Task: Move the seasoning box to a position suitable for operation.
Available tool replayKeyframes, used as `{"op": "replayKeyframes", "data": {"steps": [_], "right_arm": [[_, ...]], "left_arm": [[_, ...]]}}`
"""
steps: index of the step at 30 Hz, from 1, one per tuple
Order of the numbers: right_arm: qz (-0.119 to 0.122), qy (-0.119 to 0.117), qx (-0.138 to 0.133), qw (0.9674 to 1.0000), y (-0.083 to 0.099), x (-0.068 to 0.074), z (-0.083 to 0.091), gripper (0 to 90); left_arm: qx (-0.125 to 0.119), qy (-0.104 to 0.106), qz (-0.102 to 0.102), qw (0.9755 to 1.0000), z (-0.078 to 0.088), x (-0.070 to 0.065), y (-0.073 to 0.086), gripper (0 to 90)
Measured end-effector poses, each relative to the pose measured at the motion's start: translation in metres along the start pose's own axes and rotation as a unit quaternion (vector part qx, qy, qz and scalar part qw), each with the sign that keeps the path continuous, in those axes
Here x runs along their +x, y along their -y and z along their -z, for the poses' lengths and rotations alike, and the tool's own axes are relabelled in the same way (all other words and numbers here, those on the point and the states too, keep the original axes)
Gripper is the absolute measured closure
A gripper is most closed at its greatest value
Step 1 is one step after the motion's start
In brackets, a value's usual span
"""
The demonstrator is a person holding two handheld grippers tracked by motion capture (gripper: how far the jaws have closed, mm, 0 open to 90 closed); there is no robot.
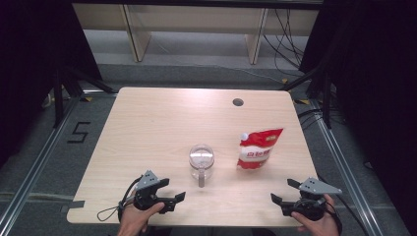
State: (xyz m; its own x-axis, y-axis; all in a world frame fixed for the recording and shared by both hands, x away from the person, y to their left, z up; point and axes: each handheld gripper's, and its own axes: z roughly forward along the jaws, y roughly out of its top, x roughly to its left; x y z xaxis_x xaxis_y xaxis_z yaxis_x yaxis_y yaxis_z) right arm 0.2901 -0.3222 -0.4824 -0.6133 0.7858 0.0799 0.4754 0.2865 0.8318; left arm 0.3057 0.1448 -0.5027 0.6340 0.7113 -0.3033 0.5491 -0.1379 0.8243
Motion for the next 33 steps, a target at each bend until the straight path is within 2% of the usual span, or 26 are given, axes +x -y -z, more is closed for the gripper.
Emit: {"op": "replayKeyframes", "data": {"steps": [4, 6, 7, 8, 9, 12, 13, 16, 19, 20, 23, 24, 25, 26, 27, 28, 29, 30, 31, 32, 33], "right_arm": [[-0.006, 0.006, 0.001, 1.0000, 0.000, 0.001, 0.001, 15.7], [-0.005, 0.005, -0.002, 1.0000, 0.000, 0.000, 0.001, 15.8], [-0.004, 0.005, -0.002, 1.0000, 0.000, -0.001, 0.001, 15.9], [0.004, 0.010, -0.005, 0.9999, 0.000, -0.002, 0.000, 16.0], [-0.004, 0.009, -0.003, 0.9999, 0.000, -0.001, 0.001, 16.2], [-0.005, 0.013, 0.002, 0.9999, 0.001, -0.002, 0.002, 16.5], [-0.018, 0.014, 0.004, 0.9997, 0.001, 0.000, 0.002, 16.6], [-0.007, 0.016, -0.003, 0.9998, 0.000, -0.003, 0.003, 16.9], [-0.006, 0.016, -0.004, 0.9998, 0.000, -0.003, 0.003, 17.6], [-0.021, 0.018, -0.001, 0.9996, 0.001, -0.001, 0.004, 17.6], [-0.018, 0.018, -0.002, 0.9997, 0.000, -0.001, 0.004, 17.7], [-0.018, 0.018, -0.002, 0.9997, 0.000, -0.001, 0.004, 17.7], [-0.018, 0.018, -0.002, 0.9997, 0.000, -0.001, 0.004, 17.7], [-0.021, 0.018, -0.001, 0.9996, 0.000, -0.001, 0.004, 17.8], [-0.006, 0.017, -0.003, 0.9998, 0.000, -0.003, 0.003, 17.9], [-0.005, 0.017, -0.001, 0.9998, 0.001, -0.003, 0.003, 18.1], [-0.010, 0.017, 0.004, 0.9998, 0.001, -0.002, 0.004, 18.1], [-0.005, 0.017, -0.001, 0.9998, 0.001, -0.003, 0.004, 18.2], [-0.005, 0.018, -0.002, 0.9998, 0.001, -0.003, 0.004, 18.2], [-0.006, 0.017, -0.002, 0.9998, 0.001, -0.003, 0.004, 18.2], [-0.005, 0.017, -0.002, 0.9998, 0.001, -0.003, 0.004, 18.6]], "left_arm": [[-0.003, -0.001, -0.010, 0.9999, 0.002, 0.000, -0.001, 16.6], [-0.010, -0.004, -0.005, 0.9999, 0.002, -0.002, -0.002, 16.6], [-0.011, -0.005, -0.010, 0.9999, 0.002, -0.003, -0.002, 16.6], [-0.011, -0.006, -0.006, 0.9999, 0.002, -0.005, -0.002, 16.7], [-0.011, -0.006, -0.006, 0.9999, 0.002, -0.005, -0.002, 18.0], [-0.011, -0.007, -0.012, 0.9998, 0.000, -0.014, -0.002, 21.2], [-0.014, -0.003, -0.013, 0.9998, 0.000, -0.016, -0.002, 21.8], [-0.013, 0.000, -0.019, 0.9997, -0.002, -0.022, -0.003, 24.4], [-0.017, -0.007, -0.018, 0.9997, -0.006, -0.028, -0.004, 24.8], [-0.020, -0.008, -0.029, 0.9993, -0.007, -0.029, -0.006, 25.4], [-0.024, -0.018, -0.026, 0.9992, -0.009, -0.034, -0.007, 27.4], [-0.031, -0.020, -0.036, 0.9987, -0.012, -0.037, -0.010, 28.2], [-0.031, -0.020, -0.036, 0.9987, -0.012, -0.037, -0.010, 28.5], [-0.033, -0.026, -0.037, 0.9984, -0.016, -0.043, -0.012, 29.1], [-0.034, -0.033, -0.047, 0.9978, -0.018, -0.047, -0.013, 30.2], [-0.037, -0.034, -0.051, 0.9974, -0.020, -0.049, -0.014, 32.0], [-0.035, -0.038, -0.055, 0.9972, -0.021, -0.051, -0.015, 33.6], [-0.035, -0.042, -0.059, 0.9968, -0.022, -0.053, -0.016, 35.3], [-0.037, -0.043, -0.065, 0.9963, -0.025, -0.054, -0.017, 36.8], [-0.033, -0.046, -0.080, 0.9952, -0.027, -0.055, -0.018, 38.2], [-0.031, -0.047, -0.083, 0.9950, -0.029, -0.056, -0.018, 39.4]]}}
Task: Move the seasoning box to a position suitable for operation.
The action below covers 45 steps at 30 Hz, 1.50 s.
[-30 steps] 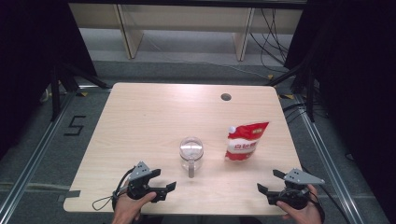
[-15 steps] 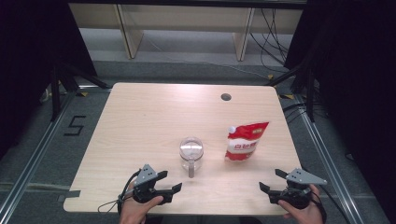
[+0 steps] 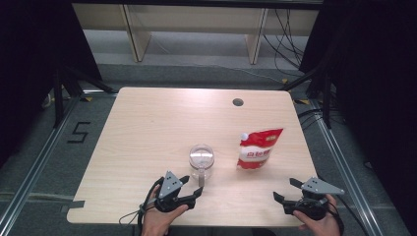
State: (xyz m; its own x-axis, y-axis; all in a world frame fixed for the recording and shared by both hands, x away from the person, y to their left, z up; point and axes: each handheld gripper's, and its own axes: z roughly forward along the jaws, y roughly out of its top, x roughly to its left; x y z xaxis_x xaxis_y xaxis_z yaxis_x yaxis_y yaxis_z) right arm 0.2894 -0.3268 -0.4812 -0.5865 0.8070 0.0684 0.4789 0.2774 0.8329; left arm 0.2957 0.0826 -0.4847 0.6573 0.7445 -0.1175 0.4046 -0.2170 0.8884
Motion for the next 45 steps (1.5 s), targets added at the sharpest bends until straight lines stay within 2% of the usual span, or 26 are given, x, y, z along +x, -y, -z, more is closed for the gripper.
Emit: {"op": "replayKeyframes", "data": {"steps": [2, 3, 5, 7, 8, 9, 12, 14, 16, 18, 19, 21, 22, 23, 24, 31, 34, 35, 36, 37, 38, 40, 42, 43, 44, 45], "right_arm": [[-0.007, 0.002, 0.005, 1.0000, 0.000, 0.003, 0.000, 19.3], [0.003, 0.002, 0.001, 1.0000, 0.000, 0.001, 0.000, 19.3], [0.005, 0.000, 0.000, 1.0000, -0.001, 0.002, 0.000, 19.3], [0.003, -0.002, 0.000, 1.0000, -0.001, 0.002, -0.001, 19.3], [0.002, -0.001, 0.000, 1.0000, -0.001, 0.002, 0.000, 19.3], [0.003, -0.001, -0.001, 1.0000, -0.001, 0.002, 0.000, 19.5], [-0.007, 0.001, 0.001, 1.0000, -0.001, 0.004, 0.000, 19.5], [-0.008, 0.001, 0.001, 1.0000, 0.000, 0.004, 0.000, 19.5], [-0.009, -0.001, 0.000, 1.0000, -0.001, 0.005, 0.000, 19.5], [-0.010, -0.001, 0.001, 1.0000, -0.001, 0.005, 0.000, 19.5], [0.006, -0.002, 0.002, 1.0000, -0.001, 0.003, -0.001, 19.5], [0.000, -0.009, 0.009, 0.9999, 0.000, 0.004, -0.002, 19.7], [0.007, -0.005, 0.005, 1.0000, 0.000, 0.004, -0.003, 19.7], [-0.007, -0.011, 0.006, 0.9999, 0.000, 0.006, -0.003, 19.8], [-0.006, -0.012, 0.005, 0.9999, 0.000, 0.006, -0.003, 19.8], [-0.005, -0.010, 0.010, 0.9999, 0.000, 0.006, -0.003, 20.4], [-0.005, -0.013, 0.013, 0.9998, 0.000, 0.007, -0.002, 20.5], [0.011, -0.014, 0.005, 0.9998, 0.000, 0.004, -0.003, 20.5], [0.007, -0.013, 0.006, 0.9999, 0.000, 0.005, -0.003, 20.6], [-0.009, -0.013, 0.010, 0.9998, 0.000, 0.007, -0.003, 20.6], [-0.005, -0.014, 0.010, 0.9998, 0.000, 0.007, -0.003, 20.6], [-0.005, -0.014, 0.010, 0.9998, 0.000, 0.007, -0.003, 20.6], [-0.008, -0.009, 0.010, 0.9999, 0.000, 0.007, -0.003, 20.6], [0.009, -0.009, 0.010, 0.9999, -0.001, 0.004, -0.003, 20.6], [0.009, -0.009, 0.010, 0.9999, -0.001, 0.004, -0.003, 20.6], [0.013, -0.011, 0.007, 0.9998, 0.000, 0.004, -0.003, 20.6]], "left_arm": [[-0.003, -0.001, 0.006, 1.0000, -0.002, -0.001, 0.000, 42.0], [-0.002, -0.002, 0.009, 0.9999, -0.005, -0.002, 0.000, 43.9], [0.000, -0.005, 0.002, 1.0000, -0.005, -0.001, 0.000, 45.4], [0.000, -0.005, 0.011, 0.9999, -0.008, -0.001, -0.001, 47.3], [0.001, -0.005, 0.001, 1.0000, -0.010, -0.001, -0.002, 48.0], [0.002, -0.007, 0.008, 0.9999, -0.011, -0.002, -0.002, 48.7], [0.001, -0.007, 0.002, 1.0000, -0.015, -0.002, -0.002, 51.6], [-0.002, -0.007, 0.009, 0.9999, -0.018, -0.005, -0.003, 53.7], [0.001, -0.015, -0.005, 0.9999, -0.021, -0.006, -0.003, 56.0], [0.001, -0.020, -0.004, 0.9998, -0.022, -0.007, -0.003, 58.2], [0.000, -0.027, 0.000, 0.9996, -0.025, -0.006, -0.003, 59.4], [-0.003, -0.031, -0.002, 0.9995, -0.028, -0.007, -0.004, 61.6], [-0.003, -0.031, -0.002, 0.9995, -0.028, -0.007, -0.004, 62.6], [-0.003, -0.035, -0.009, 0.9994, -0.030, -0.006, -0.004, 64.1], [-0.005, -0.036, -0.003, 0.9993, -0.032, -0.007, -0.004, 65.9], [0.000, -0.031, -0.012, 0.9994, -0.032, -0.008, -0.004, 74.3], [0.006, -0.025, -0.016, 0.9996, -0.027, -0.001, -0.003, 74.3], [0.009, -0.027, -0.014, 0.9995, -0.025, 0.000, -0.003, 74.3], [0.009, -0.022, -0.016, 0.9996, -0.024, 0.003, -0.002, 74.2], [0.015, -0.019, -0.019, 0.9995, -0.021, 0.005, -0.003, 74.1], [0.011, -0.019, -0.008, 0.9997, -0.021, 0.007, -0.002, 73.9], [0.011, -0.019, -0.009, 0.9997, -0.018, 0.009, -0.001, 73.6], [0.014, -0.024, -0.011, 0.9996, -0.014, 0.014, 0.000, 73.1], [0.017, -0.029, -0.014, 0.9993, -0.012, 0.016, 0.000, 72.9], [0.017, -0.029, -0.014, 0.9993, -0.012, 0.016, 0.000, 72.8], [0.019, -0.037, -0.015, 0.9990, -0.007, 0.023, 0.001, 72.5]]}}
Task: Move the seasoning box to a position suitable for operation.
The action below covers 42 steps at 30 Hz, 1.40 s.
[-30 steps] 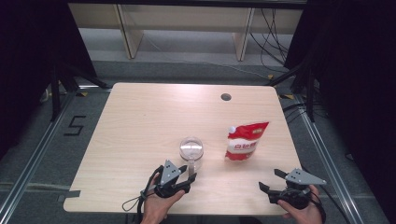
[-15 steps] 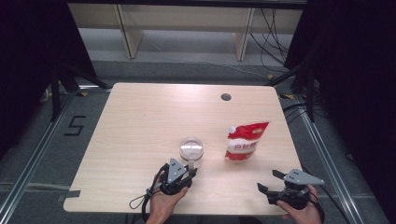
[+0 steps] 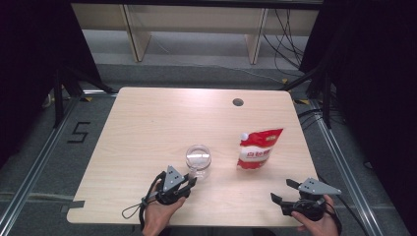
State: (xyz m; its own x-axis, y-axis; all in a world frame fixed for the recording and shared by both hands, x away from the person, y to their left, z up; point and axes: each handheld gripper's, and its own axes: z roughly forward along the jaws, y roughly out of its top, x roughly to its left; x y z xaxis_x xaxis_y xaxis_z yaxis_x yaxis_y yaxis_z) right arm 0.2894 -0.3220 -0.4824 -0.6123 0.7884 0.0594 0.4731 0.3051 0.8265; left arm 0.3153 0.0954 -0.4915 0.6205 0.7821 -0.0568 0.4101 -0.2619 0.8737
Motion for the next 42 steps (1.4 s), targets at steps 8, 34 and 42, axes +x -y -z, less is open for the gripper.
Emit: {"op": "replayKeyframes", "data": {"steps": [8, 34, 42], "right_arm": [[-0.015, -0.004, 0.003, 0.9999, 0.000, 0.003, 0.000, 20.6], [-0.006, -0.005, 0.002, 1.0000, 0.000, 0.004, 0.000, 21.0], [0.011, -0.005, -0.009, 0.9999, -0.001, 0.002, 0.000, 21.0]], "left_arm": [[-0.002, -0.027, 0.011, 0.9996, 0.006, 0.016, 0.002, 71.2], [-0.016, 0.061, -0.045, 0.9970, 0.008, 0.025, -0.001, 72.9], [-0.019, 0.099, -0.070, 0.9925, 0.006, 0.017, 0.000, 72.9]]}}
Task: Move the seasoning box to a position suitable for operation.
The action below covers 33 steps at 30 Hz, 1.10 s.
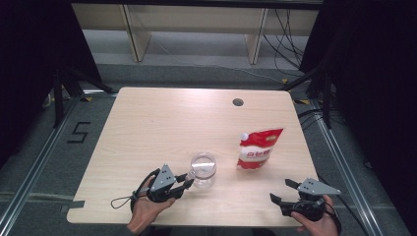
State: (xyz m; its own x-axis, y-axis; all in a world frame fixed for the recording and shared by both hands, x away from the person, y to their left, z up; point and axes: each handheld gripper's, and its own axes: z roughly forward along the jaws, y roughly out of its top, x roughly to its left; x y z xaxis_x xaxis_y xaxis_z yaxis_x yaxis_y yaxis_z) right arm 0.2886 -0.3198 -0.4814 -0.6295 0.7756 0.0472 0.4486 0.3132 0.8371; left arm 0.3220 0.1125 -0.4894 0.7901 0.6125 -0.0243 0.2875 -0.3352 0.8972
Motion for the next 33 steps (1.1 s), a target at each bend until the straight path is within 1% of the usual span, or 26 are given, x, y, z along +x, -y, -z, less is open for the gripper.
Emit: {"op": "replayKeyframes", "data": {"steps": [2, 3, 4, 5, 6, 7, 8, 9, 10, 11, 12, 16, 18, 19, 20, 21, 22, 25, 26, 27, 28, 29, 30, 31, 32, 33], "right_arm": [[-0.011, -0.006, 0.007, 0.9999, 0.000, 0.001, 0.000, 21.0], [-0.011, -0.006, 0.007, 0.9999, 0.000, 0.001, 0.000, 21.0], [-0.004, -0.005, 0.001, 1.0000, 0.000, 0.000, -0.001, 21.0], [-0.004, -0.005, 0.001, 1.0000, 0.000, 0.000, -0.001, 21.0], [-0.009, -0.008, 0.005, 0.9999, 0.000, 0.001, 0.000, 20.9], [-0.008, -0.009, 0.003, 0.9999, 0.000, 0.001, 0.000, 20.9], [-0.020, -0.009, 0.006, 0.9997, 0.000, 0.003, 0.000, 20.9], [-0.017, -0.010, 0.006, 0.9998, 0.000, 0.003, -0.001, 20.9], [-0.019, -0.009, 0.012, 0.9997, 0.000, 0.004, 0.000, 20.9], [-0.004, -0.011, 0.008, 0.9999, 0.000, 0.001, -0.001, 20.9], [-0.001, -0.011, 0.006, 0.9999, 0.000, 0.001, -0.001, 20.9], [0.001, -0.011, 0.006, 0.9999, 0.000, 0.001, -0.001, 20.9], [0.002, -0.013, 0.005, 0.9999, 0.000, 0.001, -0.002, 20.9], [0.007, -0.010, 0.005, 0.9999, 0.000, 0.000, -0.002, 20.9], [0.007, -0.011, 0.005, 0.9999, 0.000, 0.001, -0.002, 20.9], [0.000, -0.012, 0.001, 0.9999, 0.000, 0.002, -0.003, 20.9], [0.000, -0.009, 0.002, 1.0000, 0.000, 0.003, -0.003, 20.9], [0.004, -0.012, 0.002, 0.9999, 0.000, 0.002, -0.003, 20.9], [0.007, -0.012, 0.002, 0.9999, 0.000, 0.002, -0.003, 20.9], [0.004, -0.012, 0.003, 0.9999, 0.000, 0.003, -0.003, 20.9], [0.009, -0.010, 0.003, 0.9999, 0.000, 0.002, -0.003, 20.9], [0.009, -0.010, 0.003, 0.9999, 0.000, 0.002, -0.003, 20.9], [-0.002, -0.013, 0.005, 0.9999, 0.000, 0.003, -0.003, 20.9], [0.006, -0.012, 0.004, 0.9999, 0.000, 0.002, -0.003, 20.9], [0.008, -0.013, 0.002, 0.9999, 0.000, 0.002, -0.003, 20.9], [0.008, -0.013, 0.002, 0.9999, 0.000, 0.002, -0.003, 20.9]], "left_arm": [[0.000, 0.008, -0.012, 0.9999, 0.000, 0.000, -0.001, 72.9], [0.000, 0.008, -0.012, 0.9999, 0.000, 0.000, -0.001, 72.9], [-0.002, 0.011, -0.010, 0.9999, -0.001, -0.001, 0.000, 72.9], [-0.004, 0.015, -0.016, 0.9998, -0.002, -0.002, 0.000, 72.9], [-0.006, 0.023, -0.015, 0.9996, -0.003, -0.003, 0.000, 72.9], [-0.007, 0.026, -0.019, 0.9995, -0.004, -0.004, 0.000, 72.9], [-0.007, 0.028, -0.019, 0.9994, -0.004, -0.005, -0.001, 72.9], [-0.008, 0.034, -0.022, 0.9992, -0.005, -0.005, -0.001, 72.9], [-0.006, 0.036, -0.018, 0.9992, -0.006, -0.006, -0.001, 72.8], [-0.006, 0.038, -0.021, 0.9990, -0.006, -0.006, -0.001, 72.8], [-0.007, 0.046, -0.027, 0.9986, -0.006, -0.005, -0.002, 72.8], [-0.007, 0.069, -0.035, 0.9970, -0.009, -0.002, -0.002, 72.7], [-0.007, 0.071, -0.032, 0.9969, -0.010, -0.002, -0.003, 72.7], [-0.006, 0.071, -0.042, 0.9966, -0.010, 0.000, -0.003, 72.7], [-0.008, 0.071, -0.036, 0.9968, -0.010, 0.000, -0.003, 72.6], [-0.010, 0.075, -0.046, 0.9961, -0.011, 0.002, -0.003, 72.6], [-0.007, 0.080, -0.053, 0.9954, -0.012, 0.004, -0.004, 72.5], [-0.004, 0.078, -0.053, 0.9955, -0.012, 0.005, -0.004, 72.3], [-0.005, 0.084, -0.065, 0.9944, -0.013, 0.006, -0.004, 71.6], [-0.005, 0.084, -0.065, 0.9944, -0.013, 0.006, -0.004, 71.2], [-0.001, 0.081, -0.078, 0.9936, -0.014, 0.008, -0.005, 70.6], [-0.001, 0.081, -0.078, 0.9936, -0.014, 0.008, -0.005, 69.9], [0.001, 0.073, -0.070, 0.9949, -0.014, 0.009, -0.004, 69.7], [0.003, 0.073, -0.080, 0.9941, -0.014, 0.012, -0.004, 69.7], [0.003, 0.073, -0.080, 0.9941, -0.014, 0.012, -0.004, 69.3], [0.003, 0.068, -0.069, 0.9953, -0.014, 0.012, -0.004, 69.3]]}}
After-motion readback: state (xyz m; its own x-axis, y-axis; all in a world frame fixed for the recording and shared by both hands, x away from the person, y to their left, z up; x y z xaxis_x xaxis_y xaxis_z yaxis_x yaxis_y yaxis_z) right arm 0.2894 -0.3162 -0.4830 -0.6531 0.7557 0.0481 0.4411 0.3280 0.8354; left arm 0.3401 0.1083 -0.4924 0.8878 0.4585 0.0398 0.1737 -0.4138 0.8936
